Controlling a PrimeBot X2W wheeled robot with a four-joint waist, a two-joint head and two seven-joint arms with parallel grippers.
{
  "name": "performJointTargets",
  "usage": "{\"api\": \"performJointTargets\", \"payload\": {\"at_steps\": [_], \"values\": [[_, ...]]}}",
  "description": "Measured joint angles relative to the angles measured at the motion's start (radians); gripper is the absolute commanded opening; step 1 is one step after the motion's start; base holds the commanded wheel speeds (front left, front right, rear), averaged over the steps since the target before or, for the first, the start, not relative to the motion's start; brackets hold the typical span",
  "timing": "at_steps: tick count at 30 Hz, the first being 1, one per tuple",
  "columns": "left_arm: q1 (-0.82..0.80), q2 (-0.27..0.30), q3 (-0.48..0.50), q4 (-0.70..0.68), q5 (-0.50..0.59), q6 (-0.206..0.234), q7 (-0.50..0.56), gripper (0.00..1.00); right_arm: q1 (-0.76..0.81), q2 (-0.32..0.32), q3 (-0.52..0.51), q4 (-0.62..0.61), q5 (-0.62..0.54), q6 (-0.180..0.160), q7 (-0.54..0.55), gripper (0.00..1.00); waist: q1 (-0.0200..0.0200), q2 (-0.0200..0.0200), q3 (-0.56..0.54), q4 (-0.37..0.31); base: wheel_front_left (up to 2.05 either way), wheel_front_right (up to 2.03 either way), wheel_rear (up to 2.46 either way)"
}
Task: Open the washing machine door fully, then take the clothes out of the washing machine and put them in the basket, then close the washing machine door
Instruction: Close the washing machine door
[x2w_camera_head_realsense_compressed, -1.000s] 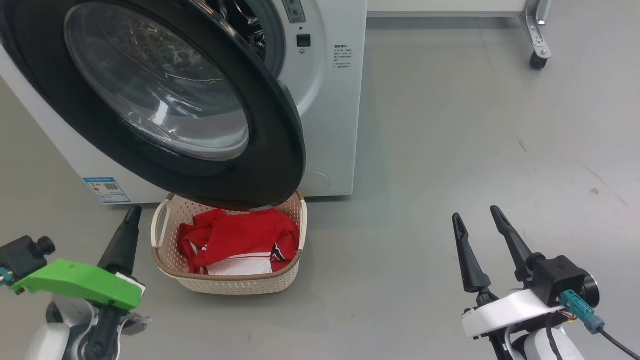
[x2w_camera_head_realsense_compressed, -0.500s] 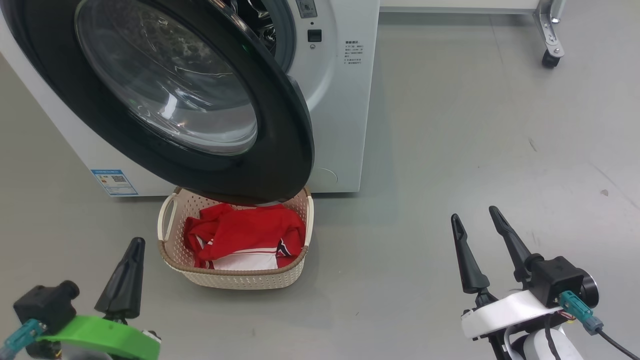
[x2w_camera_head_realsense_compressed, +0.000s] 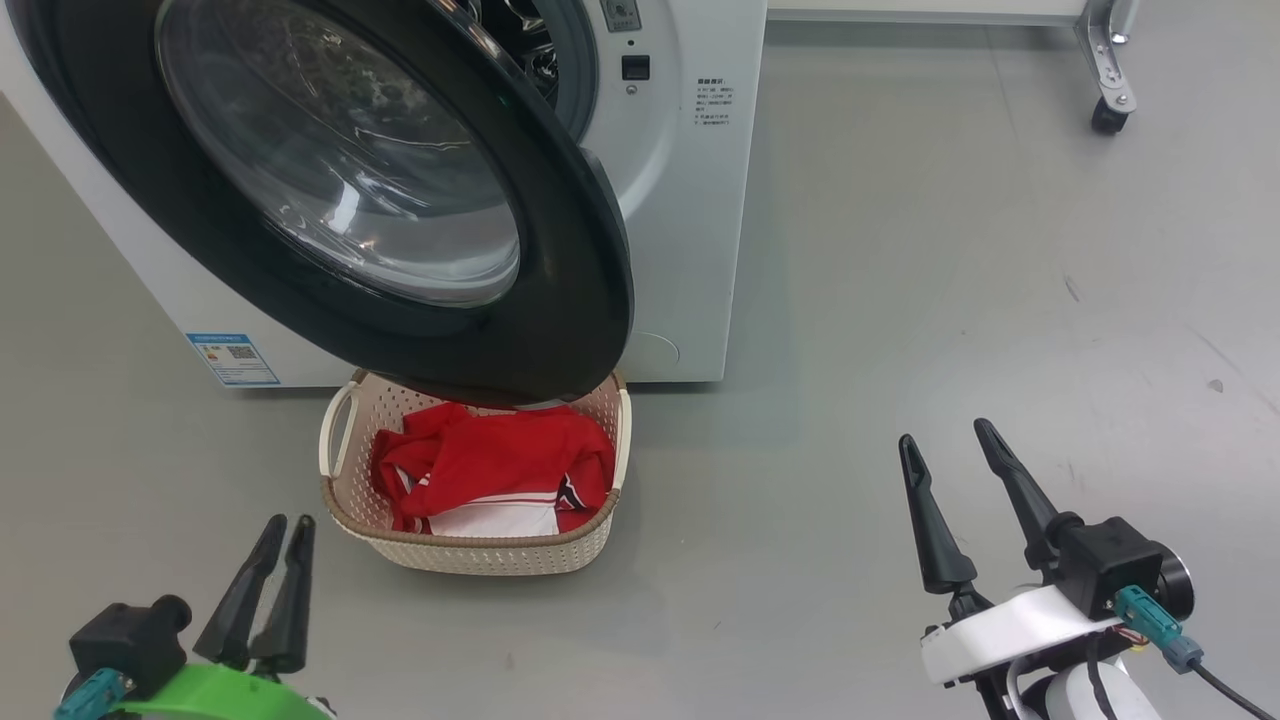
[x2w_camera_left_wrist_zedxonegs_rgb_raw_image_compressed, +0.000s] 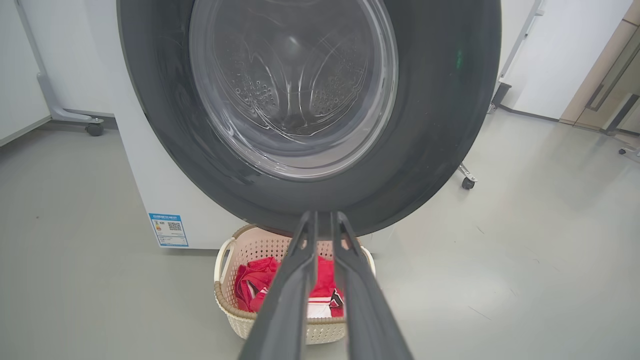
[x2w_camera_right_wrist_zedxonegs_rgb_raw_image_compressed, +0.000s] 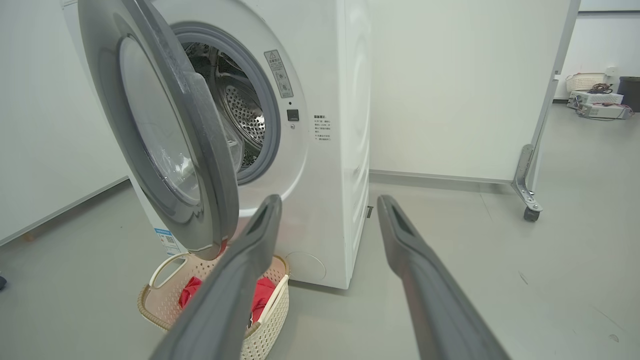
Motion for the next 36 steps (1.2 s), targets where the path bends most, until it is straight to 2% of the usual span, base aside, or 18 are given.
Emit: {"api": "performJointTargets", "payload": {"at_steps": [8,17,36], "values": [[0.009,-0.016,0.017,-0.009,0.062,0.0,-0.001,1.0,0.007,0.001,0.003,0.005,0.0,0.001,0.0,1.0,0.0,0.0,0.006,0.0,0.0,0.0,0.0],[0.009,-0.078,0.086,-0.024,0.082,0.0,-0.001,1.0,0.007,0.002,0.002,0.008,0.0,0.001,0.0,1.0,0.0,0.0,0.013,-0.001,0.0,0.0,0.0],[0.011,-0.115,0.112,-0.058,0.167,0.0,-0.001,1.0,0.007,0.003,0.001,0.016,0.0,0.004,0.0,1.0,0.0,0.0,0.016,0.004,0.0,0.0,0.0]]}}
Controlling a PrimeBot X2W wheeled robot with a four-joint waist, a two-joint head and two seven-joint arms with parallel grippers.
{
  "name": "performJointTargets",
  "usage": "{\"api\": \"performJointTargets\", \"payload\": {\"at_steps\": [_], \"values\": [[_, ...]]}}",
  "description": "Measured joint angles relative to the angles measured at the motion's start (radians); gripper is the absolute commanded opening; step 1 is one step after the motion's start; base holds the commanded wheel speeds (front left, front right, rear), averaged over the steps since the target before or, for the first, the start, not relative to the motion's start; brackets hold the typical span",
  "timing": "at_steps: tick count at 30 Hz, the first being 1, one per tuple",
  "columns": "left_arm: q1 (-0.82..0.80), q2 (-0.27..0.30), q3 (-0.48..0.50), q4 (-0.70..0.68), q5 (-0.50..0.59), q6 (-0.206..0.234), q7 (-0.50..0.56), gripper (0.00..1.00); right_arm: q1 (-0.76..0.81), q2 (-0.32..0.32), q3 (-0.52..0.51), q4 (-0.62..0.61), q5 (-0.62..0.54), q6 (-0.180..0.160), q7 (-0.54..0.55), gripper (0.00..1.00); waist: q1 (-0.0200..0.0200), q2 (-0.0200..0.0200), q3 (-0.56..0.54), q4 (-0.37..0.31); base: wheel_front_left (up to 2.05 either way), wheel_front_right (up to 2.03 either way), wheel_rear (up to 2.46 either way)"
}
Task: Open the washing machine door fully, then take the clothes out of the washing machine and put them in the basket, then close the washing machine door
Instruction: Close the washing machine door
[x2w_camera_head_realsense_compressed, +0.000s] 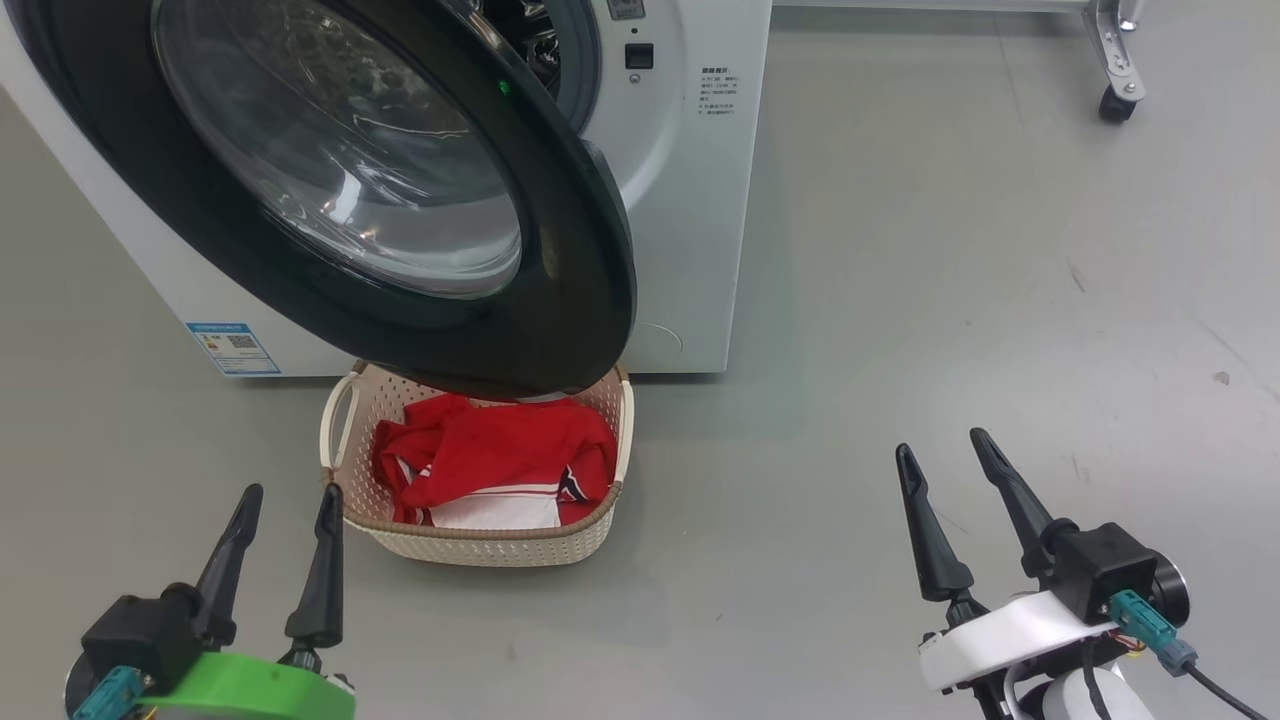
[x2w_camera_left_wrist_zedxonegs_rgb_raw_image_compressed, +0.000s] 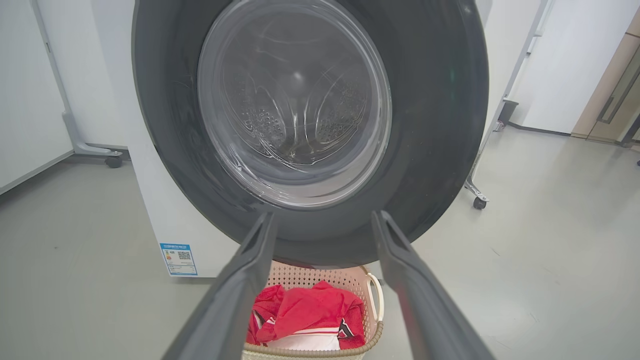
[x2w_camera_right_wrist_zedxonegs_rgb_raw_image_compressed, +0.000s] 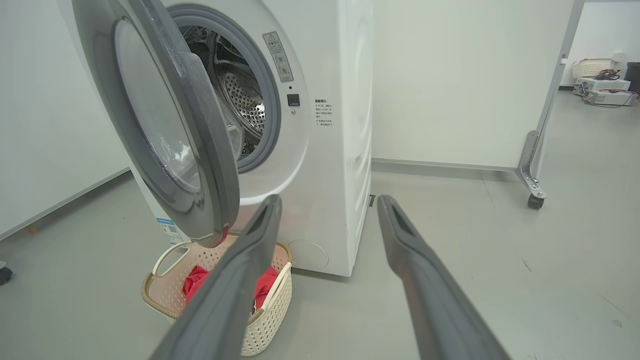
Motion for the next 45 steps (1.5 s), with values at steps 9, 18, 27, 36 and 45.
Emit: {"api": "performJointTargets", "payload": {"at_steps": [9,18,27,36,45], "values": [[0.009,-0.009,0.005,-0.001,0.009,0.0,0.0,1.0,-0.001,0.001,0.0,0.003,0.0,0.0,0.0,1.0,0.0,0.0,-0.002,0.004,0.0,0.0,0.0],[0.015,-0.011,0.004,-0.007,0.017,0.0,0.0,1.0,-0.002,0.001,0.0,0.004,0.0,0.006,0.0,1.0,0.0,0.0,-0.004,0.005,0.0,0.0,0.0],[0.02,-0.011,0.002,-0.017,0.027,0.0,0.0,1.0,-0.002,0.002,0.0,0.005,-0.003,0.006,0.0,1.0,0.0,0.0,-0.004,0.007,0.0,0.0,0.0],[0.02,-0.011,-0.023,-0.027,0.029,0.0,0.0,1.0,-0.011,0.0,0.013,0.002,-0.021,0.015,0.0,0.0,0.0,0.0,0.009,0.015,0.0,0.0,0.0],[0.016,-0.012,-0.051,-0.047,0.035,0.0,0.0,1.0,-0.107,-0.02,0.092,-0.022,-0.064,0.044,0.0,0.0,0.0,0.0,0.051,0.047,0.0,0.0,0.0]]}}
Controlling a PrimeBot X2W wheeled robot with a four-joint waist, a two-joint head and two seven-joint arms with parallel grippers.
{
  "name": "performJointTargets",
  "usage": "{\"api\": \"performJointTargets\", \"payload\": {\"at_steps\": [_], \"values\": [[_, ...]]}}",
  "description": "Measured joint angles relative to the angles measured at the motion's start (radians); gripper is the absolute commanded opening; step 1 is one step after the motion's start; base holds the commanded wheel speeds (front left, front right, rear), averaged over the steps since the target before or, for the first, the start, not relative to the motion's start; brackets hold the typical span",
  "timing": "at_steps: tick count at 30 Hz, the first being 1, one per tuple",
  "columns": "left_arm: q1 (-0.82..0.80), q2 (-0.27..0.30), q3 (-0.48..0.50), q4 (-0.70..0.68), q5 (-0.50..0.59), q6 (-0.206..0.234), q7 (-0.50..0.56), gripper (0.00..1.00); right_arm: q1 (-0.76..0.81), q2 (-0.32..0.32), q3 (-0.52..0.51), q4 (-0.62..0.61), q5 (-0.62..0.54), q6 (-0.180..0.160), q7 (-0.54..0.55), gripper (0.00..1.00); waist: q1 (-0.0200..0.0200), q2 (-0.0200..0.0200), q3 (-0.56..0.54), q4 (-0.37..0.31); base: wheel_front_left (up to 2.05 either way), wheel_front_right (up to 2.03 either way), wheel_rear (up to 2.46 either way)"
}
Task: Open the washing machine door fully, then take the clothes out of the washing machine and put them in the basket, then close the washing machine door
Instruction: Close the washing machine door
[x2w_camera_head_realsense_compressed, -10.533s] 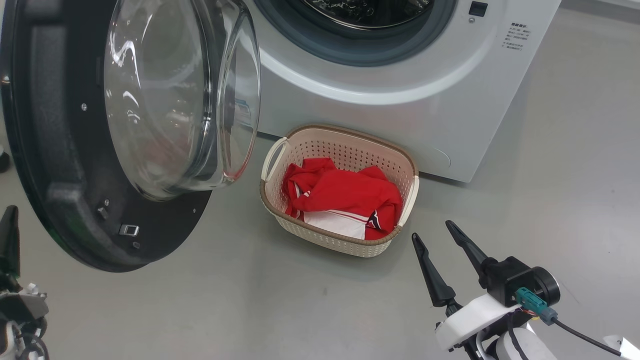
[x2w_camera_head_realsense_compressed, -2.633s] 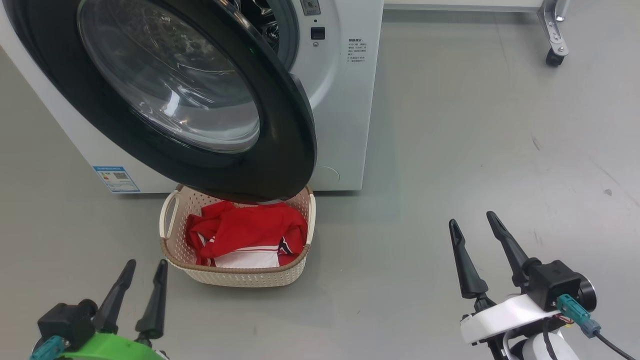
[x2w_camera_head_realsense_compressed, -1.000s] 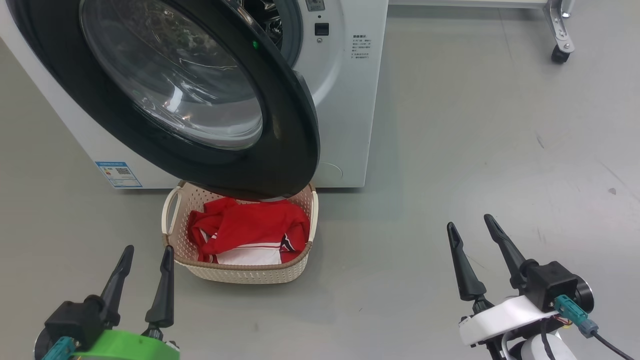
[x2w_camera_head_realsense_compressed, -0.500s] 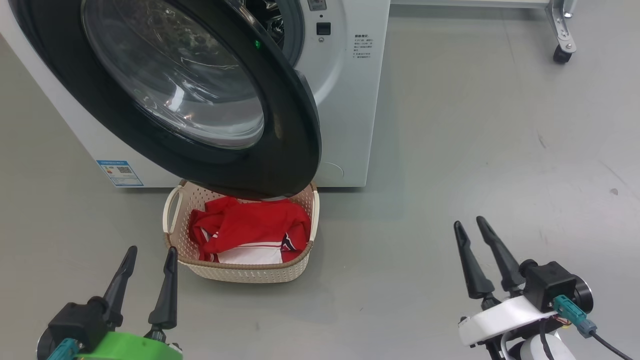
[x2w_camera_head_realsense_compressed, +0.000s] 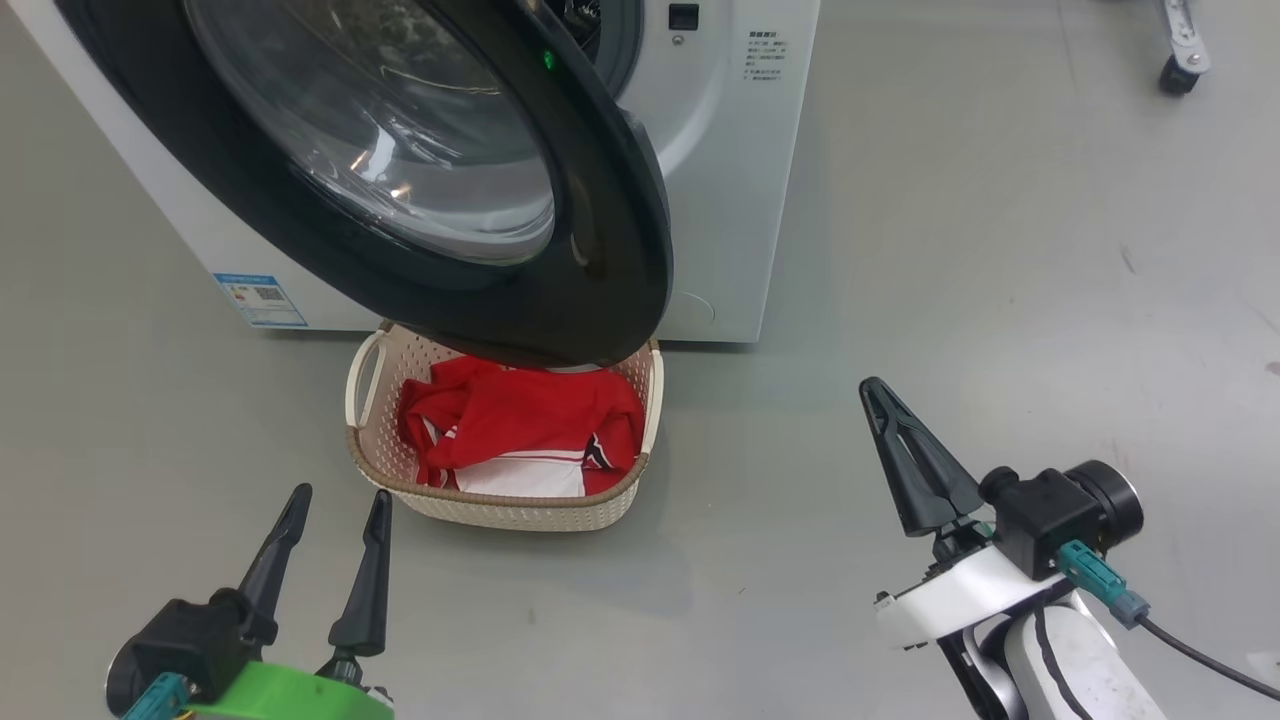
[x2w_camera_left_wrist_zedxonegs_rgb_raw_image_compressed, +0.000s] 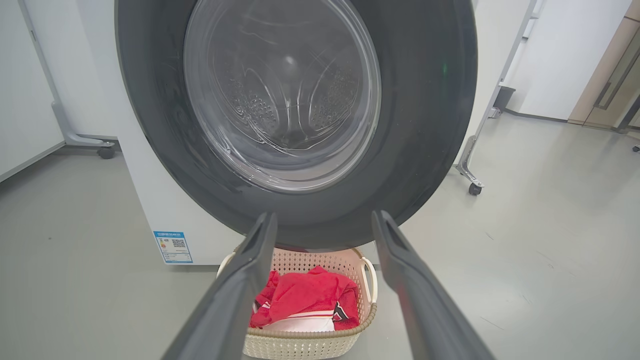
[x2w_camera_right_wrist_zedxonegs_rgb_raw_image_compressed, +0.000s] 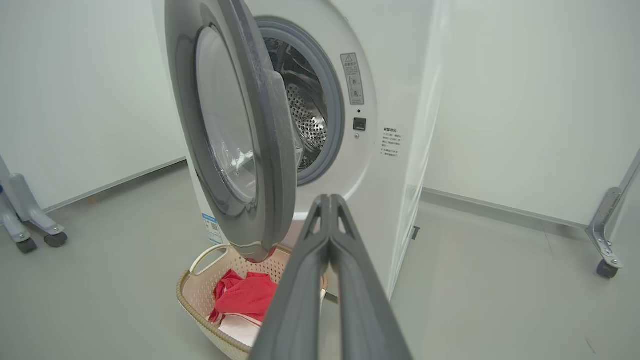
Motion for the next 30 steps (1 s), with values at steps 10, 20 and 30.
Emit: {"api": "performJointTargets", "payload": {"at_steps": [10,20,30], "values": [[-0.053,-0.026,-0.048,-0.008,0.0,0.0,0.0,1.0,-0.136,-0.042,0.106,0.022,-0.042,0.024,0.028,0.0,0.0,0.0,0.064,0.071,0.0,0.0,0.0],[-0.103,-0.075,-0.057,-0.024,-0.037,0.0,0.0,1.0,-0.268,-0.086,0.136,0.068,-0.052,0.024,0.074,0.0,0.0,0.0,0.13,0.156,0.0,0.0,0.0],[-0.142,-0.088,-0.065,-0.022,-0.048,0.0,0.0,1.0,-0.359,-0.118,0.182,0.137,-0.034,0.024,0.099,0.0,0.0,0.0,0.202,0.257,0.0,0.0,0.0]]}}
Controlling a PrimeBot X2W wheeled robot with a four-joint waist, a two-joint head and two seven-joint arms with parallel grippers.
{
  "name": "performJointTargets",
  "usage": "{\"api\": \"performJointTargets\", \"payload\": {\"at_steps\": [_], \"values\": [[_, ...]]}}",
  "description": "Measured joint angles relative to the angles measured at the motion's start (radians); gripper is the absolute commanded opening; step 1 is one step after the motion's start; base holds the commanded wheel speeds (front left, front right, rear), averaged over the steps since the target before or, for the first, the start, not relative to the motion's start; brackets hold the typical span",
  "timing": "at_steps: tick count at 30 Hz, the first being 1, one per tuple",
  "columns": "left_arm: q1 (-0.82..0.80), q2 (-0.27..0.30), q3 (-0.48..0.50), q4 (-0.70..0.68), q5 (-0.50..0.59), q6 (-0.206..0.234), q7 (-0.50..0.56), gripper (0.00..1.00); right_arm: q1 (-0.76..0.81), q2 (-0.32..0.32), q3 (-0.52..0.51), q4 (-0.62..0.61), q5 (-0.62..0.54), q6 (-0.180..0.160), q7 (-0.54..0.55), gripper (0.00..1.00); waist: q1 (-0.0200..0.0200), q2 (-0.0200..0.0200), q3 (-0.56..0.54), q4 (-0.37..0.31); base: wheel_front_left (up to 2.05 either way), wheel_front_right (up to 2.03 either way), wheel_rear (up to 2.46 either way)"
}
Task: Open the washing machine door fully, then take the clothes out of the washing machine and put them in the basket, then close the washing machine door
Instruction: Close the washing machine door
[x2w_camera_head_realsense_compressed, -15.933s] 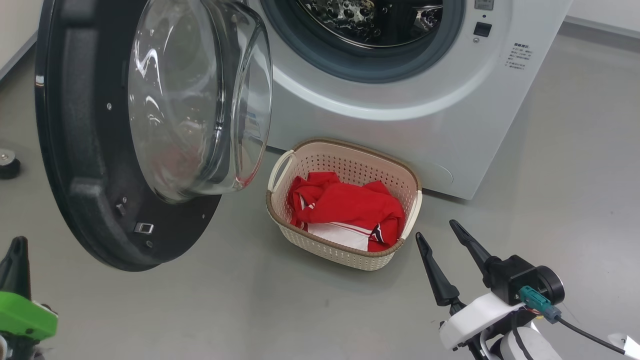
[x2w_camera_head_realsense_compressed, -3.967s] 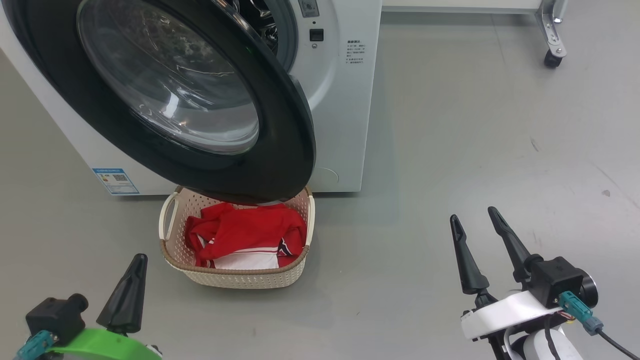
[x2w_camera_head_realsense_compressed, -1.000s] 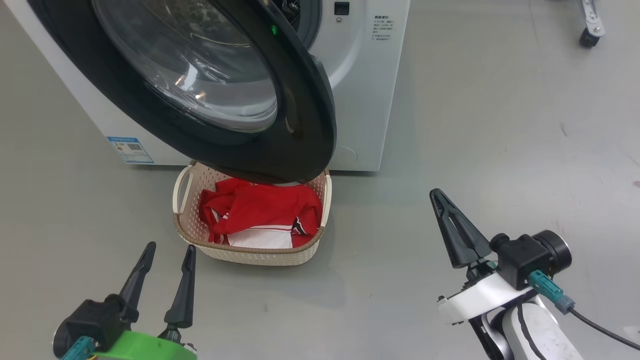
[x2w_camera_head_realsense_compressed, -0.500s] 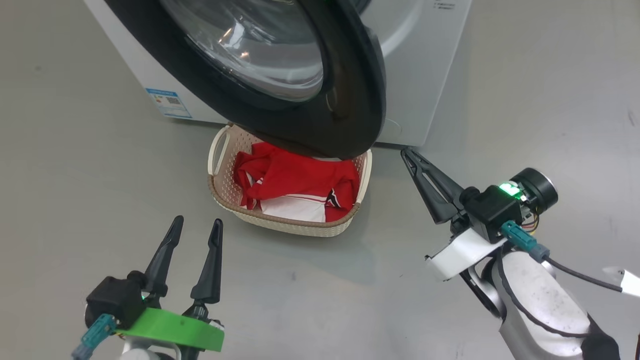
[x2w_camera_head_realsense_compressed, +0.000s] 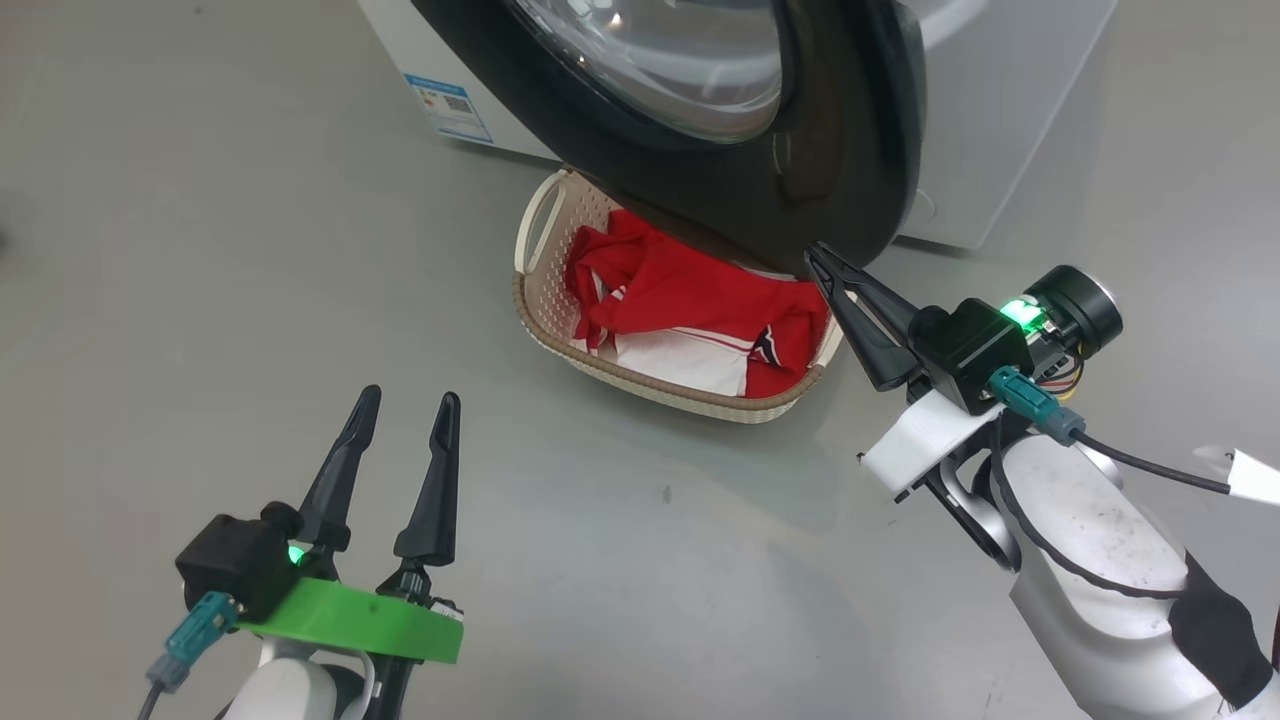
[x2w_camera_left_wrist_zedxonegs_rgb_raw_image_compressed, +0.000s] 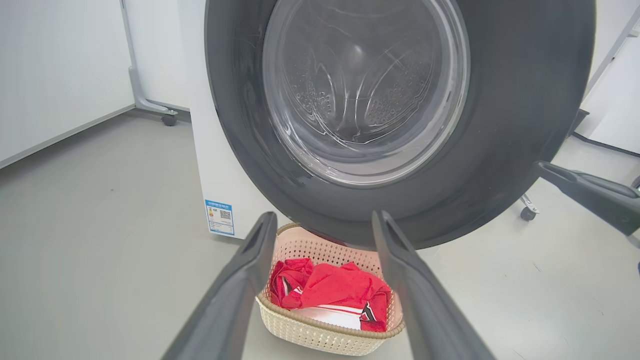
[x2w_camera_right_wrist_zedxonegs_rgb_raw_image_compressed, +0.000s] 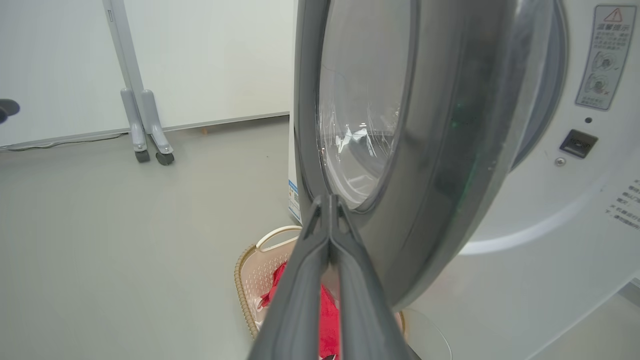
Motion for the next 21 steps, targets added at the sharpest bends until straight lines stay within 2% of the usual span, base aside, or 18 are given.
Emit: {"api": "performJointTargets", "payload": {"at_steps": [9,21], "values": [[-0.018,-0.007,0.009,0.008,-0.007,0.0,0.0,1.0,-0.067,-0.012,0.032,0.055,0.042,0.0,0.001,0.0,0.0,0.0,0.049,0.056,0.0,0.0,0.0],[-0.031,-0.007,0.01,0.012,-0.007,0.0,0.0,1.0,-0.136,-0.019,0.002,0.119,0.058,0.0,-0.007,0.0,0.0,0.0,0.087,0.048,0.0,0.0,0.0]]}}
